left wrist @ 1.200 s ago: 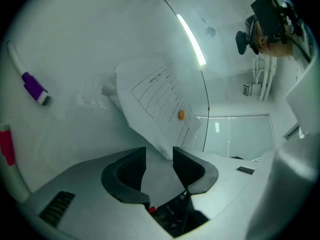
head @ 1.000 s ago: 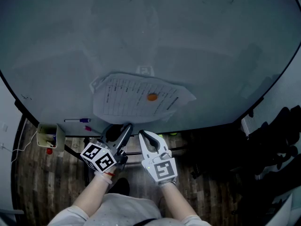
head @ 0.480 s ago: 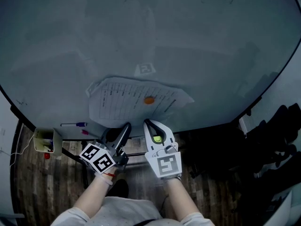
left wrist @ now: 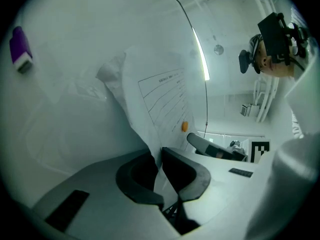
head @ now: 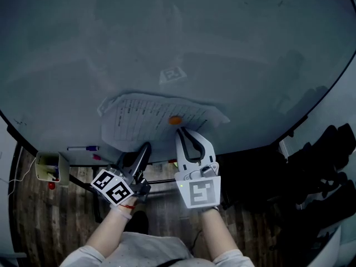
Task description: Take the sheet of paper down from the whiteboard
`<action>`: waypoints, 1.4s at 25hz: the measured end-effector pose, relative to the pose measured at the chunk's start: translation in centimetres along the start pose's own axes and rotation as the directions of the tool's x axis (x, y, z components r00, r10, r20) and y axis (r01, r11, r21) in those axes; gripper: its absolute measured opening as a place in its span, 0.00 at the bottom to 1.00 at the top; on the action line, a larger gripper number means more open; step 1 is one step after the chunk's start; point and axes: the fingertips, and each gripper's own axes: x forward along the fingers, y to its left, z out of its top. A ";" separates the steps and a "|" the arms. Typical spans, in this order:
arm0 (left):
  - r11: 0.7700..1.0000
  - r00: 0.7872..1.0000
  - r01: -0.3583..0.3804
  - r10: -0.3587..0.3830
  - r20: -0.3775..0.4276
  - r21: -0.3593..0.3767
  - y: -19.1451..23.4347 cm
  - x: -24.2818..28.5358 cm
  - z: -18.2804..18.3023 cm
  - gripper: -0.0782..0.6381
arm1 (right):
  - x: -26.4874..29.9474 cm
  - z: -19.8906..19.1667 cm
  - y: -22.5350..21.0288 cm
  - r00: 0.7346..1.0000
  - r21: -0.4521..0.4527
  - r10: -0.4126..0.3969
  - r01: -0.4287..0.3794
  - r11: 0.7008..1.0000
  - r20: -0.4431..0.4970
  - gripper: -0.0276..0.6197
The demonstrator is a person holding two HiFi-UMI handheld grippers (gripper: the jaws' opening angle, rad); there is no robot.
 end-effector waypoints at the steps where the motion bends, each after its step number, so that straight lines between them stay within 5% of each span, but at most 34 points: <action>1: 1.000 1.000 0.002 -0.002 0.001 0.002 0.0 0.0 0.1 0.15 | 0.1 0.2 -0.2 1.000 -0.011 -0.003 0.003 1.000 0.001 0.08; 6: 1.000 1.000 0.006 -0.006 0.000 0.014 0.0 0.1 0.2 0.13 | 0.7 0.8 -0.7 1.000 -0.066 -0.012 0.011 0.998 -0.023 0.19; 19: 1.000 1.000 0.007 -0.007 -0.007 0.017 -0.1 0.0 -0.1 0.13 | 1.3 1.1 -0.2 0.994 -0.173 -0.043 0.026 0.985 -0.100 0.21; 30: 1.000 1.000 0.010 -0.010 -0.003 -0.003 -0.2 0.2 -0.4 0.13 | 1.6 1.2 -0.5 0.975 -0.383 -0.098 0.014 0.923 -0.202 0.27; 35: 1.000 1.000 0.009 -0.009 0.004 -0.018 -0.1 0.4 -0.6 0.13 | 1.9 1.1 -0.4 0.964 -0.518 -0.112 -0.031 0.855 -0.243 0.27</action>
